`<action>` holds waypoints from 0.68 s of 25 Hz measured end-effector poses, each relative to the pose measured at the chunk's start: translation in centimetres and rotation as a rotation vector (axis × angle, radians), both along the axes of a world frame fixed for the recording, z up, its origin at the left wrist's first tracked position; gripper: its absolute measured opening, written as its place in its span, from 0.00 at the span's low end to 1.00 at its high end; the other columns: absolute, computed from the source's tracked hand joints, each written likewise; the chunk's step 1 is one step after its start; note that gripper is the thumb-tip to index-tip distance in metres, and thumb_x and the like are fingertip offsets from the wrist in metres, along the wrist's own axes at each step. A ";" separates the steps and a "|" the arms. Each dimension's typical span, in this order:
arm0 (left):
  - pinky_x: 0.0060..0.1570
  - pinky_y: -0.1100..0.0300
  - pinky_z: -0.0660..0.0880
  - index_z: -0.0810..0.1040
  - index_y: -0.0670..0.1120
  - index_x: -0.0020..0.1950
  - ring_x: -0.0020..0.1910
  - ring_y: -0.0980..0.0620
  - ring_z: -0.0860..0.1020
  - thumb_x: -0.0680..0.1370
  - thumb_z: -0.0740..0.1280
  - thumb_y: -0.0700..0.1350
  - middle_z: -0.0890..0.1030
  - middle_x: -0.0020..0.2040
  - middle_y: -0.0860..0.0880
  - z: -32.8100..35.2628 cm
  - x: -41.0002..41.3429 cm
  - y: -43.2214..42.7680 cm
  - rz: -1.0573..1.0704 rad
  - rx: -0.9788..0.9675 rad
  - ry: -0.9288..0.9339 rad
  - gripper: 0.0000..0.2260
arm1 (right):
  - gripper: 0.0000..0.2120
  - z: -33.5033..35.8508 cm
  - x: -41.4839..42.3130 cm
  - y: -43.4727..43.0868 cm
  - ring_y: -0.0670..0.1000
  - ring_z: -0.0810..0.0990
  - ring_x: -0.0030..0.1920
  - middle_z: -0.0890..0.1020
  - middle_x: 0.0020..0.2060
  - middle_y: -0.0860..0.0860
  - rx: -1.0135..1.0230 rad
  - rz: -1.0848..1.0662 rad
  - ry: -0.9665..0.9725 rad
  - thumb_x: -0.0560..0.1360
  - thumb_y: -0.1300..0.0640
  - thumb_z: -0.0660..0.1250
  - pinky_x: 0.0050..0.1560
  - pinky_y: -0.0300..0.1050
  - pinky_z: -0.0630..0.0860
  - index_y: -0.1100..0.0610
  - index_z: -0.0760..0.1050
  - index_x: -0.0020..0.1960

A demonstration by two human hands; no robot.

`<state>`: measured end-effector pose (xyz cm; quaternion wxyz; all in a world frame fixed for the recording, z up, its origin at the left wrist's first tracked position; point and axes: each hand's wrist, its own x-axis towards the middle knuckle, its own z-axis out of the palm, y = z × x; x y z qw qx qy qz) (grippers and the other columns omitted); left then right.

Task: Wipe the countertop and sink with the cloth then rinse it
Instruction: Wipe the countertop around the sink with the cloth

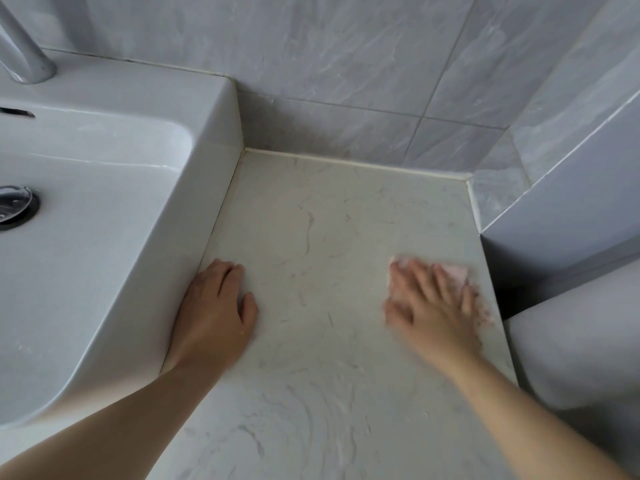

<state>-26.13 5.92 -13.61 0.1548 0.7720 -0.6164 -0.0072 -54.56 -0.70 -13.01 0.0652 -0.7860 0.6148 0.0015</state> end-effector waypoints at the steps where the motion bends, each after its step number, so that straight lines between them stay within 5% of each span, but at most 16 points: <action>1: 0.60 0.47 0.70 0.76 0.34 0.59 0.58 0.38 0.75 0.74 0.53 0.50 0.77 0.57 0.36 0.0 0.0 0.0 0.000 0.001 0.002 0.24 | 0.28 0.2 0.2 -3.1 0.52 0.46 0.77 0.49 0.77 0.43 0.047 -0.163 -0.050 0.77 0.37 0.49 0.72 0.66 0.41 0.36 0.45 0.75; 4: 0.59 0.47 0.71 0.77 0.34 0.58 0.57 0.37 0.76 0.74 0.53 0.49 0.78 0.57 0.36 0.0 0.0 -0.2 -0.001 -0.008 0.001 0.24 | 0.30 1.0 3.4 -7.0 0.56 0.40 0.77 0.45 0.78 0.47 0.136 -0.313 -0.057 0.77 0.37 0.47 0.69 0.71 0.38 0.40 0.43 0.76; 9: 0.59 0.47 0.71 0.77 0.35 0.58 0.57 0.37 0.76 0.73 0.54 0.50 0.78 0.57 0.36 0.1 0.0 -0.1 -0.004 -0.018 0.000 0.24 | 0.31 -0.5 2.2 4.9 0.57 0.64 0.71 0.71 0.70 0.51 -0.047 0.215 0.032 0.72 0.36 0.52 0.67 0.67 0.55 0.44 0.61 0.73; 11: 0.58 0.47 0.72 0.77 0.35 0.57 0.56 0.37 0.77 0.73 0.54 0.49 0.78 0.56 0.36 0.2 0.0 -0.1 -0.005 -0.022 0.003 0.23 | 0.32 -0.3 0.7 1.9 0.54 0.57 0.74 0.65 0.74 0.49 -0.039 0.201 0.099 0.72 0.34 0.48 0.69 0.66 0.52 0.41 0.54 0.74; 14: 0.58 0.47 0.72 0.77 0.35 0.57 0.56 0.37 0.77 0.73 0.55 0.49 0.78 0.55 0.36 0.2 -0.2 -0.1 -0.006 -0.029 -0.002 0.23 | 0.30 0.9 3.6 -5.9 0.54 0.42 0.77 0.46 0.78 0.46 0.090 -0.184 0.003 0.77 0.36 0.46 0.71 0.67 0.38 0.39 0.43 0.76; 17: 0.58 0.48 0.72 0.77 0.35 0.57 0.56 0.37 0.76 0.74 0.55 0.49 0.78 0.56 0.37 0.1 0.0 -0.1 -0.018 -0.032 0.005 0.23 | 0.29 0.2 10.2 -3.2 0.57 0.46 0.77 0.51 0.78 0.49 0.062 0.007 -0.063 0.78 0.39 0.48 0.70 0.70 0.39 0.43 0.49 0.77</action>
